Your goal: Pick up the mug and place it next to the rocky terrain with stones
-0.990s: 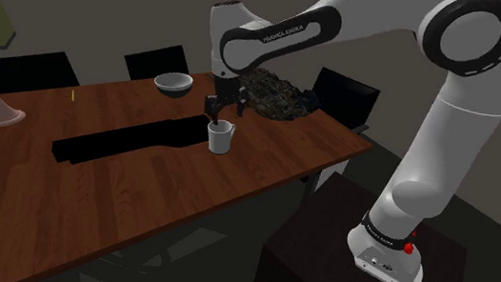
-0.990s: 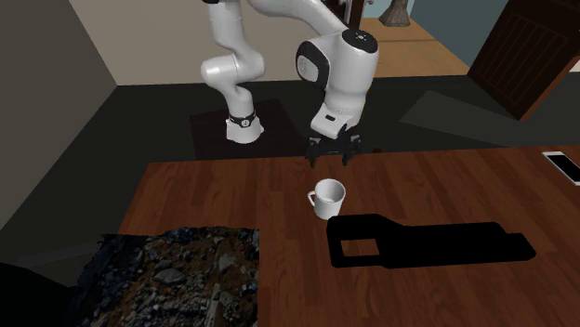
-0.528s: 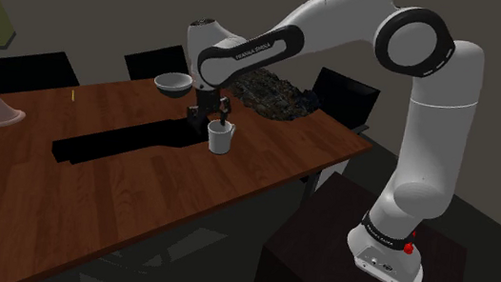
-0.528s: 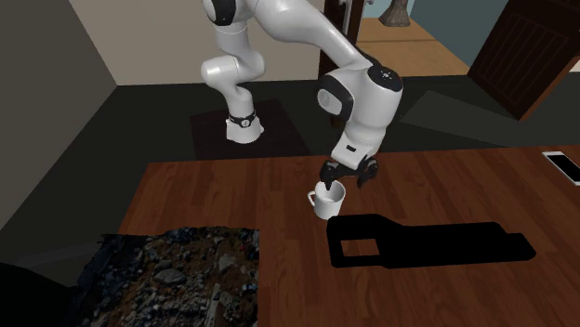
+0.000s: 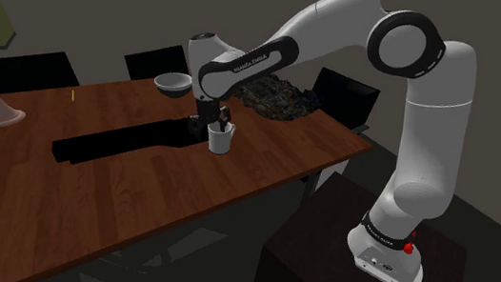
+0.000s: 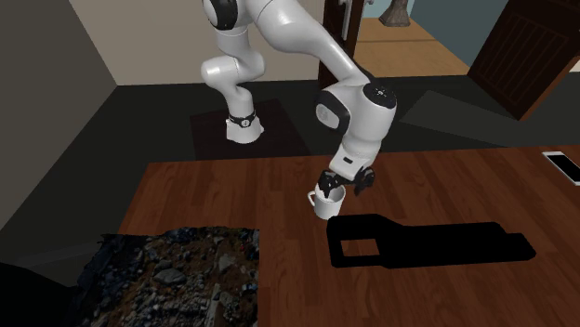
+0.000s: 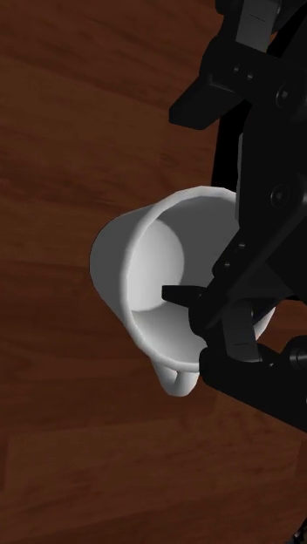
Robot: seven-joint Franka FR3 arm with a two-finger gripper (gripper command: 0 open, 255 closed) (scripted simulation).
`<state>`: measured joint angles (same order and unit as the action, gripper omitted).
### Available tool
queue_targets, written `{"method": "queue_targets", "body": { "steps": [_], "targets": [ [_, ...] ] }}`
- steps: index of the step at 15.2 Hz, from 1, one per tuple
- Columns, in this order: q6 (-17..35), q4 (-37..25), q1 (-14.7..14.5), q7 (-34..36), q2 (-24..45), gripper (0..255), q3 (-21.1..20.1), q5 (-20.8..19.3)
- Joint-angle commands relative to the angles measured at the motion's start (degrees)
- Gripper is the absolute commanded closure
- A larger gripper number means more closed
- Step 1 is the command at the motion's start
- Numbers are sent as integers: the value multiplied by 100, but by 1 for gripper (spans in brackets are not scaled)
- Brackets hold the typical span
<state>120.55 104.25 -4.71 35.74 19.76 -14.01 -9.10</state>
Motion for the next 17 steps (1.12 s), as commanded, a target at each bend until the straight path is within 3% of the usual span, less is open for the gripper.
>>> {"method": "queue_targets", "body": {
  "steps": [1, 5, 6, 17],
  "targets": [
    [16, 3, 0, 2, 11, 0, 2, -4],
    [16, 3, 0, 2, 11, 0, 2, -4],
    [16, 3, 0, 2, 11, 255, 2, -4],
    [-112, -58, 5, -21, -59, 255, -9, 23]
  ]
}}
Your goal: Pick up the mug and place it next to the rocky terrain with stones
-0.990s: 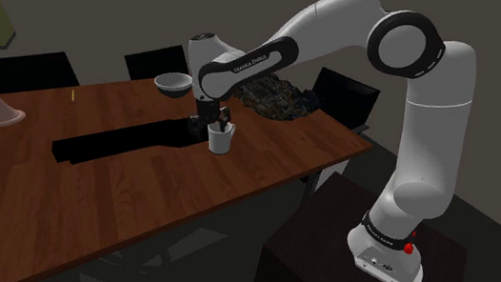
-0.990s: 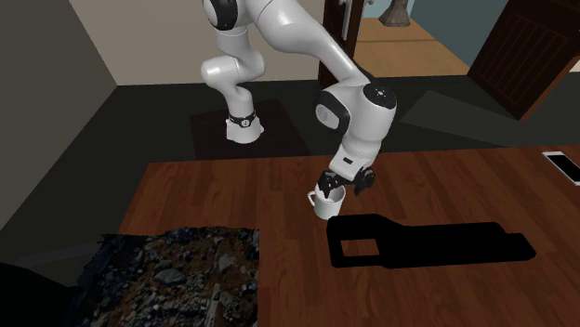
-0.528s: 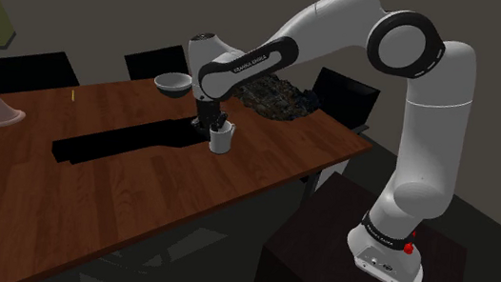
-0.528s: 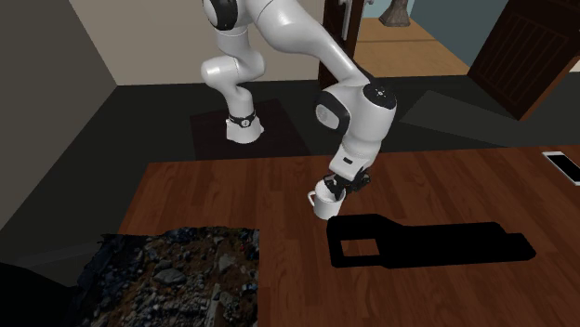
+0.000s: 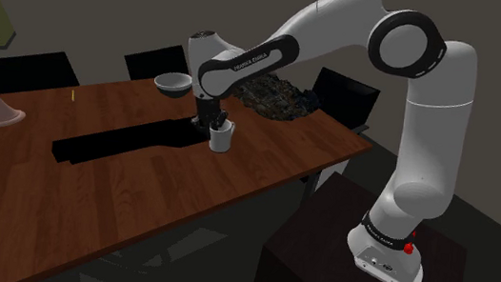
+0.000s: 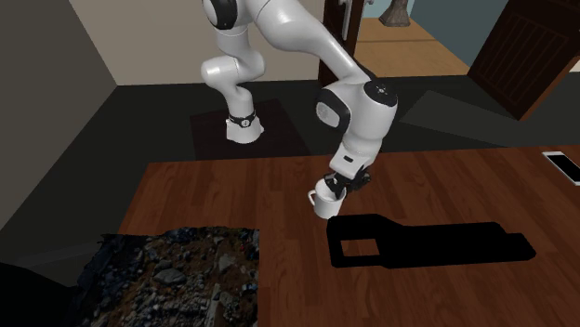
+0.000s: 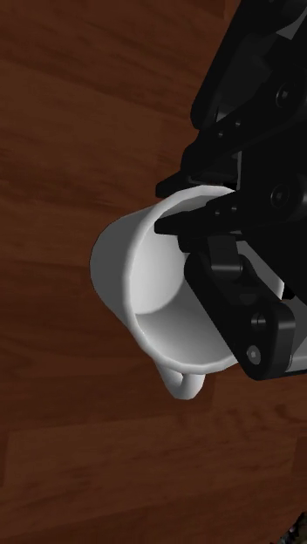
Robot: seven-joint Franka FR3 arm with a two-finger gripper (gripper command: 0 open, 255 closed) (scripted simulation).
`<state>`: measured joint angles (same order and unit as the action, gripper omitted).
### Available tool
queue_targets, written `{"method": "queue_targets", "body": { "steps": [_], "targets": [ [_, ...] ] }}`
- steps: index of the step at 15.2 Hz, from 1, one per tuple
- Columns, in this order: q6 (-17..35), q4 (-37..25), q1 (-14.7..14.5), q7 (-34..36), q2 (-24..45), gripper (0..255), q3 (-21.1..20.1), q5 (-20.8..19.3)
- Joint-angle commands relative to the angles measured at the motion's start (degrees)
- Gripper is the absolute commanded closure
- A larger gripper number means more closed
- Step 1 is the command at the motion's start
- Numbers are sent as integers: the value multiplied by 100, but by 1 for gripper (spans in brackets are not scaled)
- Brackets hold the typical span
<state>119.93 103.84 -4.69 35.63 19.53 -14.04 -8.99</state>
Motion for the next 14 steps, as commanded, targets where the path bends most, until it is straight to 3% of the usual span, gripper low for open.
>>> {"method": "queue_targets", "body": {
  "steps": [1, 14],
  "targets": [
    [-116, -52, 6, -20, -68, 255, -9, 25],
    [-995, -611, 22, -141, -404, 255, -53, 158]
  ]
}}
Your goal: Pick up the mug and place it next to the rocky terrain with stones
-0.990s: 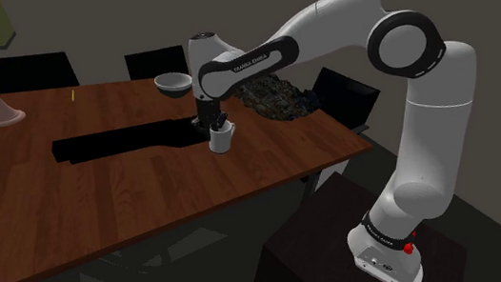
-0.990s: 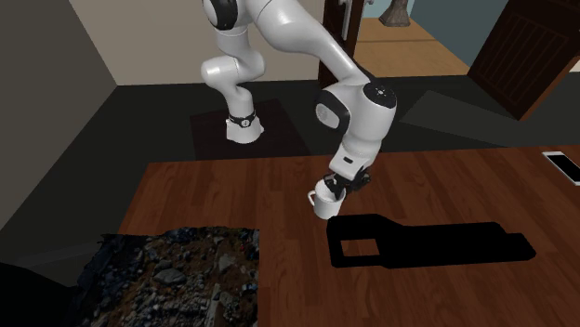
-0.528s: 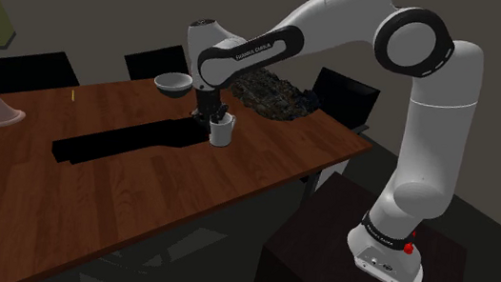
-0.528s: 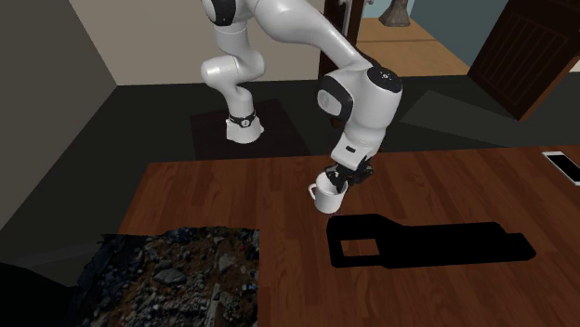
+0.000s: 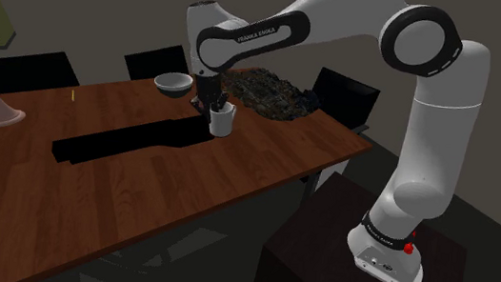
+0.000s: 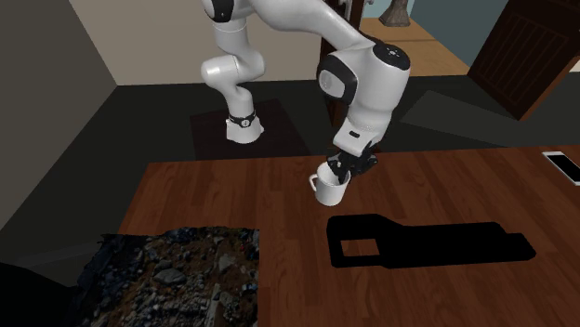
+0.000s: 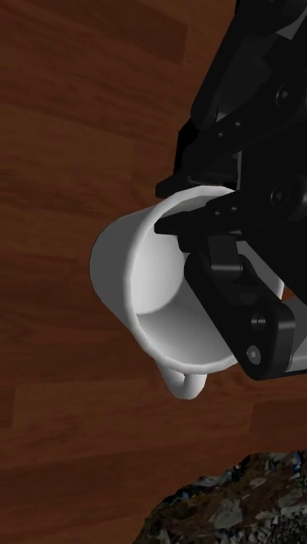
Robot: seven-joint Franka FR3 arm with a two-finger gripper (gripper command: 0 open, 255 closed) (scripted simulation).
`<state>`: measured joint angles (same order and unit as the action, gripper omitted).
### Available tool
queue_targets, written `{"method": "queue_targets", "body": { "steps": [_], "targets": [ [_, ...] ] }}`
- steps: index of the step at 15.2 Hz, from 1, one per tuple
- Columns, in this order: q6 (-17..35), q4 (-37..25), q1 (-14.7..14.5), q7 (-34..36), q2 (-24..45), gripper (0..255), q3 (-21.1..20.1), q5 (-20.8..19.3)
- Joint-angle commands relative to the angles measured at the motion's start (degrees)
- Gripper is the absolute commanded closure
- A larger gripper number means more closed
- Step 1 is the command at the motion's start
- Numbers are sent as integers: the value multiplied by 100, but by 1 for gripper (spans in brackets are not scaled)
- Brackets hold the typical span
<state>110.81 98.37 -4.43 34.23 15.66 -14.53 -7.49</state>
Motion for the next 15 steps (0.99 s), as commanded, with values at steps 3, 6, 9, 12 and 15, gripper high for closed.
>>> {"method": "queue_targets", "body": {
  "steps": [3, 6, 9, 12, 15],
  "targets": [
    [-294, -229, -5, -24, -68, 255, -11, 29],
    [-510, -406, -7, -45, -108, 255, -17, 46],
    [-729, -599, -11, -64, -137, 255, -23, 59],
    [-953, -807, -17, -81, -154, 255, -27, 69],
    [-1182, -1032, -25, -96, -158, 255, -32, 75]
  ]
}}
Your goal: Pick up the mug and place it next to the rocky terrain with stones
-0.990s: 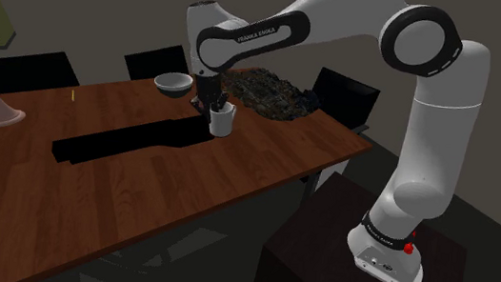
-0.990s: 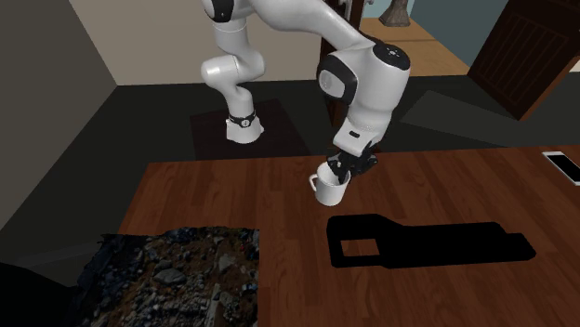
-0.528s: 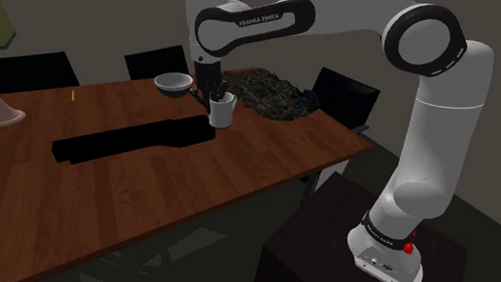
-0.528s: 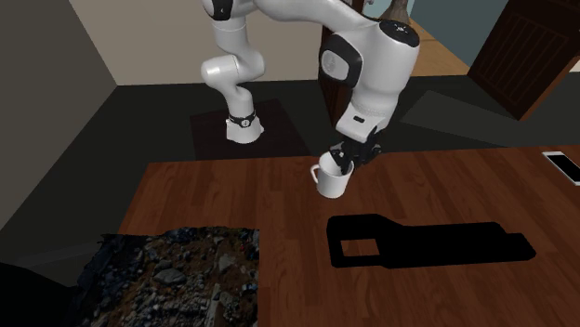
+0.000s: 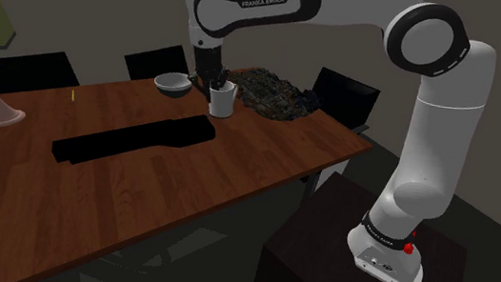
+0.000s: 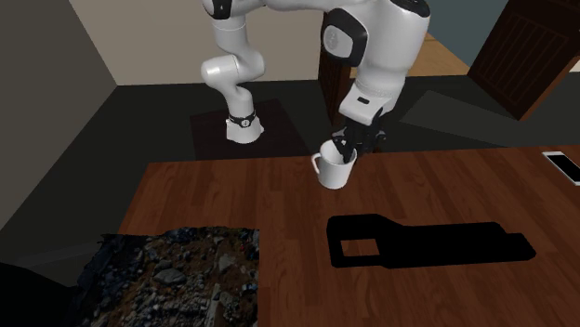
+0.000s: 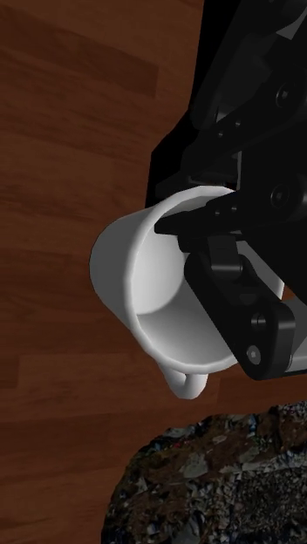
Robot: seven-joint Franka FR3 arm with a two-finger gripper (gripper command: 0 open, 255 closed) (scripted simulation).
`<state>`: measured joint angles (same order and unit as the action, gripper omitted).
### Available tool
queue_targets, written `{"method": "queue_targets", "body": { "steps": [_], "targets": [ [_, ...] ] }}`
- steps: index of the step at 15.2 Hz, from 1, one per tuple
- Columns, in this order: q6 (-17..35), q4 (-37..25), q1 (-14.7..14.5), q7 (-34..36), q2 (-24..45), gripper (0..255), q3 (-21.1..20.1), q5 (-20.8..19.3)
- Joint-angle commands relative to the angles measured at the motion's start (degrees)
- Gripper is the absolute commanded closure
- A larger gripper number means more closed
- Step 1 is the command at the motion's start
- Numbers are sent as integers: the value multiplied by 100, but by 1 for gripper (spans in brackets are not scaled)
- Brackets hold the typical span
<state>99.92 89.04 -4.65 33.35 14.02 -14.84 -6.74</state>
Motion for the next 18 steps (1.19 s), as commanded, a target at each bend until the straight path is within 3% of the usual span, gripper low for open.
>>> {"method": "queue_targets", "body": {
  "steps": [1, 2, 10, 18],
  "targets": [
    [-170, -177, -6, -12, 7, 255, -2, 1],
    [-229, -238, -9, -15, 9, 255, -3, 1],
    [189, 1170, 636, -1020, -1081, 255, 379, 255],
    [413, 2043, 1162, -2081, -1806, 255, 909, 324]
  ]
}}
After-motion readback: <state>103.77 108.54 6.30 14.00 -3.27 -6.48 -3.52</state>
